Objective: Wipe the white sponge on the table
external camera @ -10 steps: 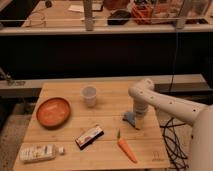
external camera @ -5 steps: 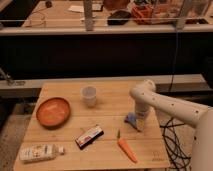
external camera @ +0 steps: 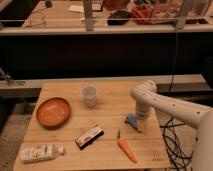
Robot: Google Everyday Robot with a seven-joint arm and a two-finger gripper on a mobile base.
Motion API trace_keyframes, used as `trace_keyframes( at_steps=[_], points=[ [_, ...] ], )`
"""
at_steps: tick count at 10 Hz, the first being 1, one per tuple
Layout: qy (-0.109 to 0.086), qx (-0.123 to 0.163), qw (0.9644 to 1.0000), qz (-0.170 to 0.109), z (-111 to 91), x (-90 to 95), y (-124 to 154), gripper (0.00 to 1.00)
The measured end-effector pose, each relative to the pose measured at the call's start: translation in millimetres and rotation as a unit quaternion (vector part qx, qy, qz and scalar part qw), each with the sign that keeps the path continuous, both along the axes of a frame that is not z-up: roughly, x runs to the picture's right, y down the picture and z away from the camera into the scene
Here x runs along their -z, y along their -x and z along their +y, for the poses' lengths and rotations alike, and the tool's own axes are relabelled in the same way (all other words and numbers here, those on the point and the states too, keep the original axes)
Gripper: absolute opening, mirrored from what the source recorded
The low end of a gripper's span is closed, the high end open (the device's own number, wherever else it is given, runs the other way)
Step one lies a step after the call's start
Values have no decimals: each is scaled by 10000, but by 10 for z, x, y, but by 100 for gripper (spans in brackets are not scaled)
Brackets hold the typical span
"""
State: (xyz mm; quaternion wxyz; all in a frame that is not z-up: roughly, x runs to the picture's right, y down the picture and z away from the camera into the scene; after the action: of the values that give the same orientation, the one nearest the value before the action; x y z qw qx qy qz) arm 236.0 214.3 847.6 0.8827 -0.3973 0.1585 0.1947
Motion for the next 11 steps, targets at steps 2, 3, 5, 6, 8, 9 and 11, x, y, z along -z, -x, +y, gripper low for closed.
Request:
trace_keyframes(
  at_steps=[2, 3, 5, 6, 8, 9, 11],
  points=[
    [74, -51, 10000, 32, 11, 12, -65, 0],
    [109, -63, 9999, 75, 17, 16, -168, 0],
    [155, -53, 9998, 122, 13, 11, -217, 0],
    [178, -29, 9997, 147, 22, 20, -192, 0],
    [162, -54, 9998, 141, 20, 15, -191, 0],
    [163, -54, 9998, 132, 19, 15, -183, 0],
    [163, -55, 9998, 124, 15, 17, -175, 0]
  ],
)
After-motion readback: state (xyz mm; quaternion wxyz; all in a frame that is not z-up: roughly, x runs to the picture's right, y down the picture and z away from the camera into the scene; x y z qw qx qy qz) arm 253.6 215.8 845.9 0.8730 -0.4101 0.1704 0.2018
